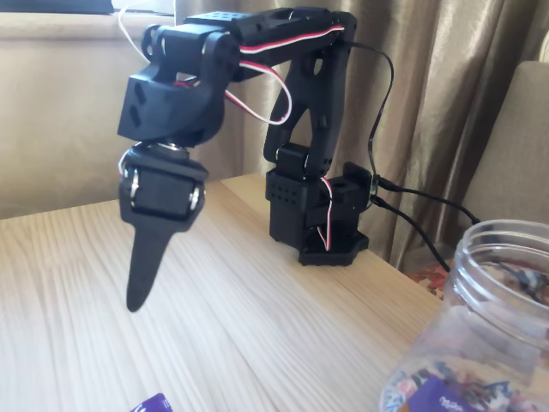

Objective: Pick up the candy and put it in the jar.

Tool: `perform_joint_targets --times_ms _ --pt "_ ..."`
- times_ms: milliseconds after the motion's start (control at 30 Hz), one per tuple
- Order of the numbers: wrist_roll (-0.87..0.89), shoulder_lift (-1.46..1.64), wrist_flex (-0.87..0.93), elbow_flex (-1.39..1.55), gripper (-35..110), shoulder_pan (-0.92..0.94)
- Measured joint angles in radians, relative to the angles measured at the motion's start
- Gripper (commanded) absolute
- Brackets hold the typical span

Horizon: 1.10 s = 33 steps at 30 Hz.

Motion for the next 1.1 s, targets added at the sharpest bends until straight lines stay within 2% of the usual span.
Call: perform_joint_targets --times_ms 200,300,433,533,600,733,933,1100 --pt "-0.020 -0.067 0.066 -0.041 19 -0.026" --pt "-0.048 -0.196 0.186 -0.176 25 -0.035" --pt "-0.143 -0.426 0.445 -0.483 45 -0.032" --pt "-0.149 -0.526 0.561 -0.652 42 -0.017" --pt "-0.146 -0.491 0.543 -0.638 40 -0.003" --pt "-0.210 -0.448 0.505 -0.609 49 0.003" --pt "-0.232 -0.448 0.459 -0.611 43 -0.046" --pt "-0.207 -0.448 0.387 -0.607 43 -0.107"
